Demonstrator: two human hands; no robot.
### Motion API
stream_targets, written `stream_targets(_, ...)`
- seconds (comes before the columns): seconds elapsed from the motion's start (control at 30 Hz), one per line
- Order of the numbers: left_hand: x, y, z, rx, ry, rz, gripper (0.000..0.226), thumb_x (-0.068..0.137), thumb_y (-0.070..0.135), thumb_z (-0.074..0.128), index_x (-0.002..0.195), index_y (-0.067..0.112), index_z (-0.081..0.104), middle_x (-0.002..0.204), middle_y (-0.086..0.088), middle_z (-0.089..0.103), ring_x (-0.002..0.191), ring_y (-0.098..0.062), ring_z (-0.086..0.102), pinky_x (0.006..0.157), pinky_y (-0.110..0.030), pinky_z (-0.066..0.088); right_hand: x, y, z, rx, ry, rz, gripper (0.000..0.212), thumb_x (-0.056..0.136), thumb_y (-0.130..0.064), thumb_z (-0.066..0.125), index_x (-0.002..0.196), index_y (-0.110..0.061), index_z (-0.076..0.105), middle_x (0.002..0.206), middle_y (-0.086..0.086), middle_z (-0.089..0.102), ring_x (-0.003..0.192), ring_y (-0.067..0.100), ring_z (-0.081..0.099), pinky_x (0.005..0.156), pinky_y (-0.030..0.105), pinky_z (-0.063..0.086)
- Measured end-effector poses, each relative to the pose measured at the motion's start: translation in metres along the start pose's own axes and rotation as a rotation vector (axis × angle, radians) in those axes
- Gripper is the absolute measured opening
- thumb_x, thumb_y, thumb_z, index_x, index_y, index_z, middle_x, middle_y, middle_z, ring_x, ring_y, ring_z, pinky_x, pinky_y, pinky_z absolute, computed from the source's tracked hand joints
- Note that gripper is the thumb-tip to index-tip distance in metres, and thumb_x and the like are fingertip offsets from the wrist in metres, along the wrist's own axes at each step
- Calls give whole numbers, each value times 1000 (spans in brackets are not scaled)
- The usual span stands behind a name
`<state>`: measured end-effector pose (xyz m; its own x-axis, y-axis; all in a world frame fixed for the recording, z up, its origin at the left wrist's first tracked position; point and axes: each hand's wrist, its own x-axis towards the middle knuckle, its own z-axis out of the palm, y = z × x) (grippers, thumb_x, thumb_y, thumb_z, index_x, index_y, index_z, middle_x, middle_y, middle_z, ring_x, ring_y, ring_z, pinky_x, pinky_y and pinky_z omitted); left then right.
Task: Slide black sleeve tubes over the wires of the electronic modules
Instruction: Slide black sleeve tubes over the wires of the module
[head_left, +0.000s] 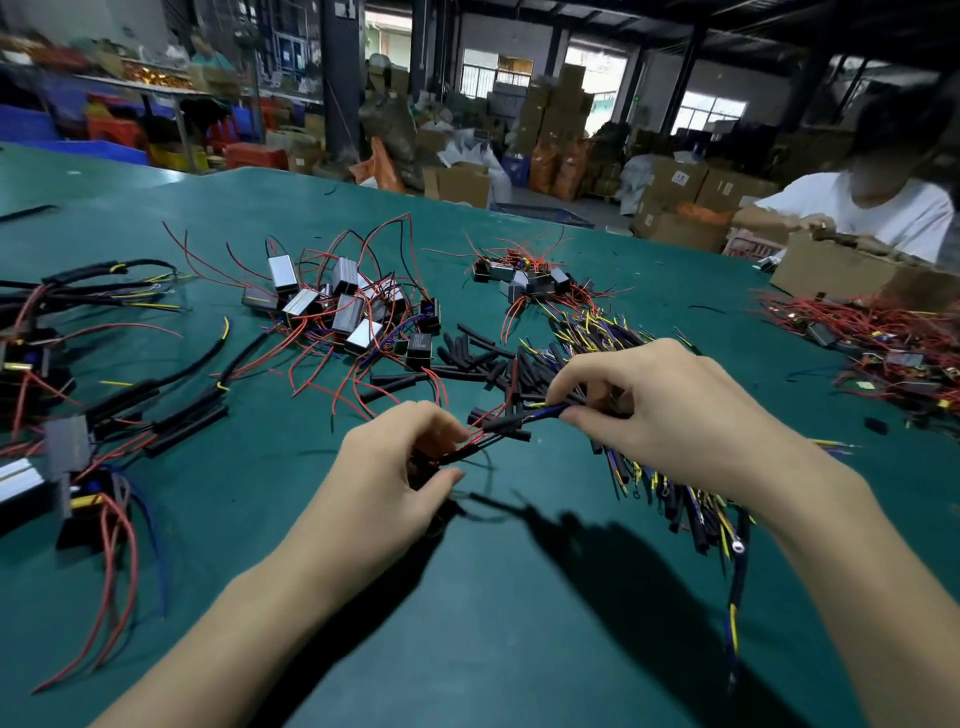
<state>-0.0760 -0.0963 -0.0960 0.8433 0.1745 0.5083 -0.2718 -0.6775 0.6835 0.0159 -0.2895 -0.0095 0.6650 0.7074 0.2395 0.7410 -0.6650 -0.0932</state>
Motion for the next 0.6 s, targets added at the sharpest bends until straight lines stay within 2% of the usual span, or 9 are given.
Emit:
stream_targets(0.1, 2, -4, -1, 27, 33, 1, 16, 76, -1, 74, 80, 14, 69, 81, 0, 66, 73, -7, 59, 68, -18, 47, -1, -2, 3, 15, 17, 7, 9, 88, -32, 57, 93, -40, 56, 74, -16, 58, 66, 3, 53, 61, 26, 39)
stream_targets(0.17, 3, -1, 1, 4, 46, 21, 15, 77, 2, 74, 80, 16, 69, 80, 4, 67, 72, -6, 59, 67, -19, 47, -1, -5, 7, 8, 40, -4, 10, 87, -29, 57, 92, -37, 55, 76, -15, 56, 69, 8, 49, 58, 26, 35)
stream_targets(0.27, 4, 7, 5, -32, 84, 49, 15, 78, 7, 74, 82, 20, 68, 75, 15, 63, 66, 5, 54, 62, -8, 38, 0, -7, 10, 13, 55, -21, 8, 86, -28, 58, 89, -34, 56, 72, -13, 54, 68, 7, 45, 58, 27, 31)
stream_targets(0.33, 6, 10, 8, -52, 118, 43, 16, 79, 8, 74, 82, 23, 68, 74, 16, 63, 65, 9, 52, 62, -5, 35, 0, -6, 9, 45, 61, -24, 5, 87, -28, 60, 88, -33, 58, 72, -13, 56, 65, 3, 47, 59, 26, 33)
stream_targets(0.5, 7, 11, 11, -54, 140, 75, 14, 80, 8, 73, 86, 20, 72, 76, 13, 61, 72, -1, 56, 65, -8, 36, 0, -4, 12, 180, 79, -67, 11, 89, -25, 61, 89, -36, 61, 63, -20, 54, 58, -2, 54, 62, 31, 47)
stream_targets(0.6, 7, 12, 11, -62, 146, 64, 15, 79, 8, 74, 84, 22, 72, 73, 11, 61, 69, -6, 56, 63, -10, 37, 1, -3, 17, 212, 158, -96, 13, 87, -21, 64, 87, -34, 66, 61, -28, 54, 62, 0, 56, 65, 35, 50)
